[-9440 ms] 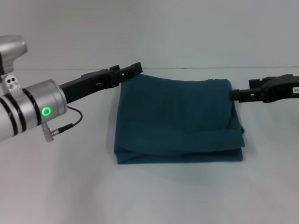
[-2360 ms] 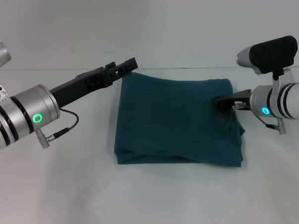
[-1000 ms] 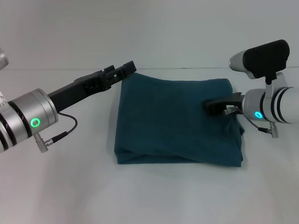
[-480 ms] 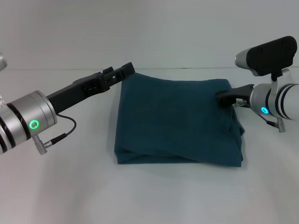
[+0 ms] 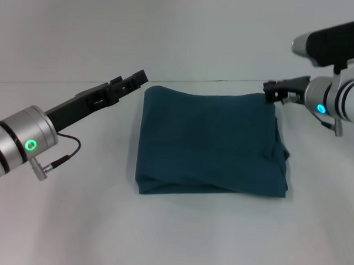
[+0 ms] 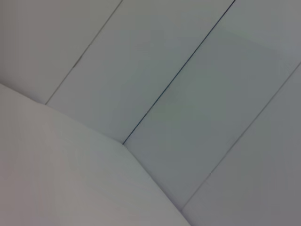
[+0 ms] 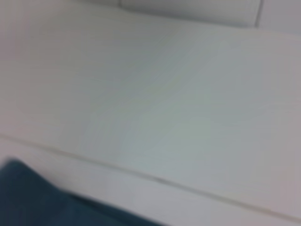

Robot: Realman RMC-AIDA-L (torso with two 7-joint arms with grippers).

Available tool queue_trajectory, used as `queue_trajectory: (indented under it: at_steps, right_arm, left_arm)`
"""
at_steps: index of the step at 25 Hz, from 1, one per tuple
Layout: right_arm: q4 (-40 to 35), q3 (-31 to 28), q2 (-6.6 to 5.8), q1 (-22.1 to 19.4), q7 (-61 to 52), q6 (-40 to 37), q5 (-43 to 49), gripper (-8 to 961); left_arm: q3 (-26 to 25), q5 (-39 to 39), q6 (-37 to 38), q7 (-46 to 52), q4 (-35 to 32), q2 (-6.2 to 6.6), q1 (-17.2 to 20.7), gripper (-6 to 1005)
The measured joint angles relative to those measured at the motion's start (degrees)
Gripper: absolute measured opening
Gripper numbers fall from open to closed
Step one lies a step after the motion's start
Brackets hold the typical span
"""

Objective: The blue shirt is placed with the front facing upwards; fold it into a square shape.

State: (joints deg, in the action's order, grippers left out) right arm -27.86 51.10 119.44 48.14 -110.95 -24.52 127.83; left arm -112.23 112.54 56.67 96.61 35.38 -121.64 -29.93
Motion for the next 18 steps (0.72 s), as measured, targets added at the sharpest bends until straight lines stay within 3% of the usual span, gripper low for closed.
queue_trajectory:
  at_steps: [7, 13, 18]
  right_arm:
    - [-9.1, 0.4, 0.12, -4.5, 3.2, -12.1, -6.8, 80]
    - [-13.4, 0.1, -0.55, -8.7, 11.3, -23.5, -15.4, 298]
    - [-18.5, 0.1, -0.43, -11.9, 16.9, -30.8, -16.9, 547]
  left_arm:
    - [-1.0, 0.0, -0.2, 0.0, -0.2, 1.06, 0.5, 801]
    - [-1.5, -1.7, -0.2, 0.3, -0.2, 2.06, 0.2, 802]
    - [-1.5, -5.1, -0.4, 3.0, -0.2, 3.07, -0.1, 802]
